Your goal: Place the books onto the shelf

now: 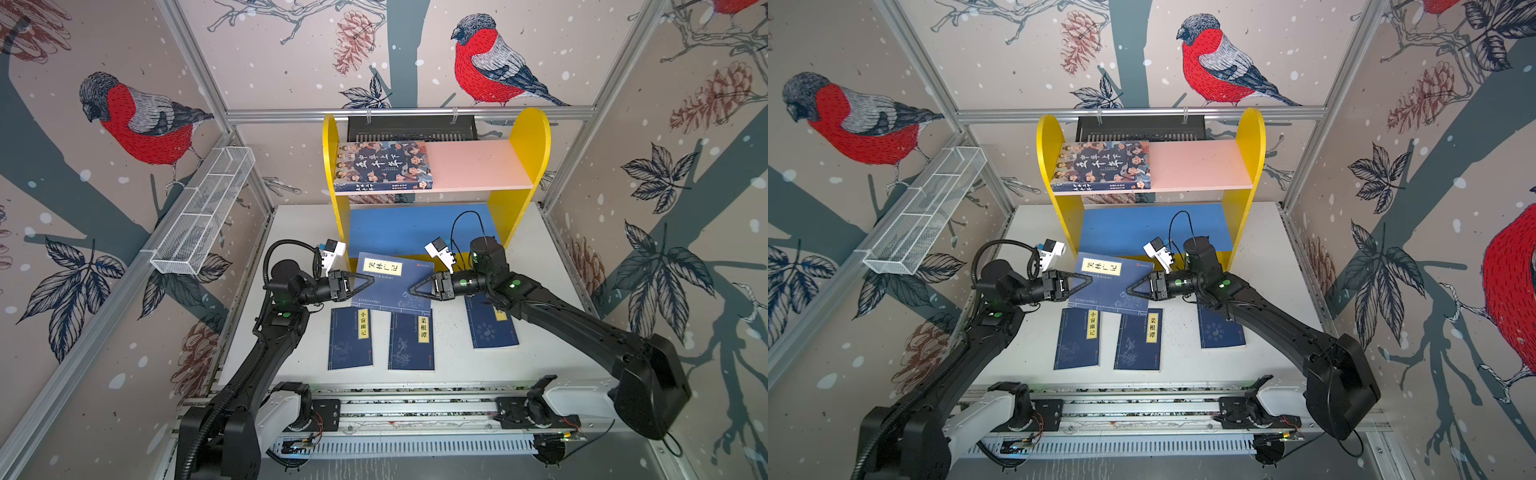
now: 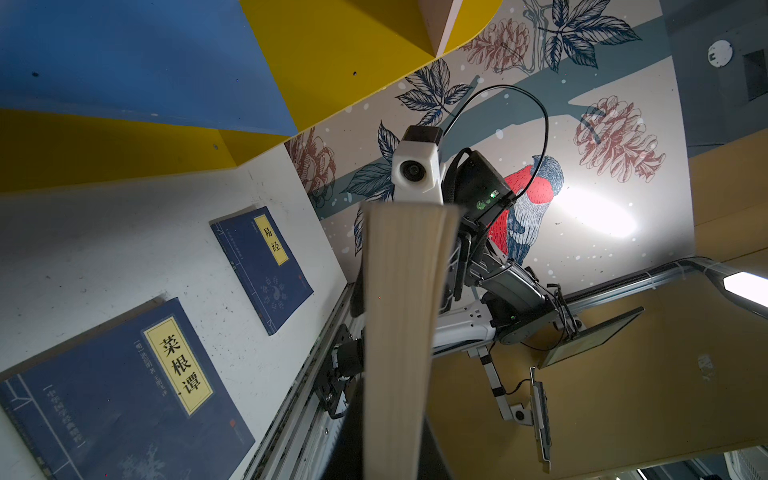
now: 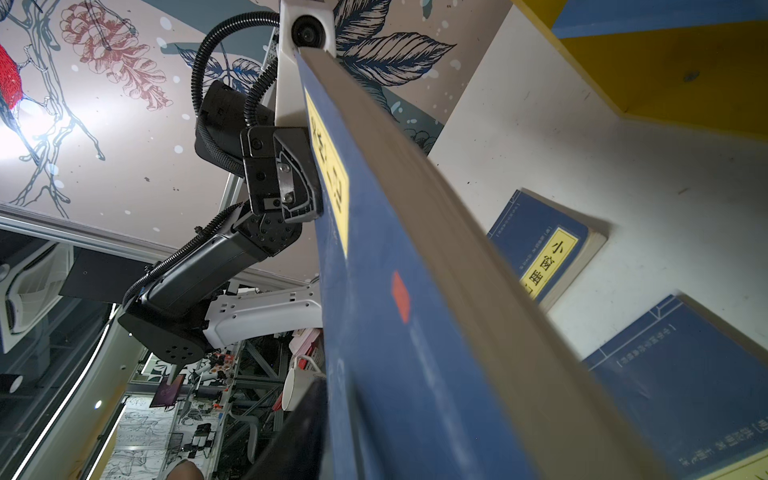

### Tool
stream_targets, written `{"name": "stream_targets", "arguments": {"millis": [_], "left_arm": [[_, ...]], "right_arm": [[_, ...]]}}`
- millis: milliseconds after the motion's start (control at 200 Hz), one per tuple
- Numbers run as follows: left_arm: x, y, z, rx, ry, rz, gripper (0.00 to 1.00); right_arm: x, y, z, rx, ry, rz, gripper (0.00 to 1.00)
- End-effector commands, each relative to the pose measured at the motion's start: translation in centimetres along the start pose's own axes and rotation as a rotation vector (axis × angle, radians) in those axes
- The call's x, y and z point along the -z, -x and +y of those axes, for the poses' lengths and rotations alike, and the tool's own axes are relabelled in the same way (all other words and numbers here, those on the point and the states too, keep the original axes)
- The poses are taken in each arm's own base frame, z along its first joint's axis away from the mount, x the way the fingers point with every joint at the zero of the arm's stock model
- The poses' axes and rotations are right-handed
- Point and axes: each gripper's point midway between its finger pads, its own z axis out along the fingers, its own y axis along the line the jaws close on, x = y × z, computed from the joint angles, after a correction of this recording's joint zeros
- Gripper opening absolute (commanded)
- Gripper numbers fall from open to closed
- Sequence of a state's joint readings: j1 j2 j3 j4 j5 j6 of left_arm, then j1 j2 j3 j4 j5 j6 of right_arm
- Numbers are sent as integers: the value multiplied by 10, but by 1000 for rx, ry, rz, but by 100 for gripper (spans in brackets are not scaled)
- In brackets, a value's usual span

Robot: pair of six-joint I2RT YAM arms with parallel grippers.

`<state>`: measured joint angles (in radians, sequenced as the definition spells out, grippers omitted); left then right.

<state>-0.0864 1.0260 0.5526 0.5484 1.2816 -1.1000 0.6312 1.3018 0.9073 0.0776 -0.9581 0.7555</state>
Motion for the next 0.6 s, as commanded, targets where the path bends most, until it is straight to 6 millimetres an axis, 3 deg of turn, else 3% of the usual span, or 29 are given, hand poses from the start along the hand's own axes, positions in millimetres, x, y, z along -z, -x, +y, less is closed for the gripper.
{"name": "stream_targets", "arguments": {"millis": [0, 155, 370, 460, 595], "left_arm": [[2, 16, -7, -43, -8, -29, 0], [7, 33, 3, -2, 14, -79, 0], [9, 36, 5, 17, -1, -102, 0], [9, 36, 5, 15, 0, -108, 0], [9, 34, 7, 18, 3, -109, 0]], "right_arm": [[3, 10, -2, 9, 3, -71, 54], [7, 10, -1, -12, 48, -156, 54], [5, 12, 3, -8, 70, -187, 51], [2, 15, 0, -13, 74, -188, 47], [-3, 20, -3, -22, 87, -185, 29]]}}
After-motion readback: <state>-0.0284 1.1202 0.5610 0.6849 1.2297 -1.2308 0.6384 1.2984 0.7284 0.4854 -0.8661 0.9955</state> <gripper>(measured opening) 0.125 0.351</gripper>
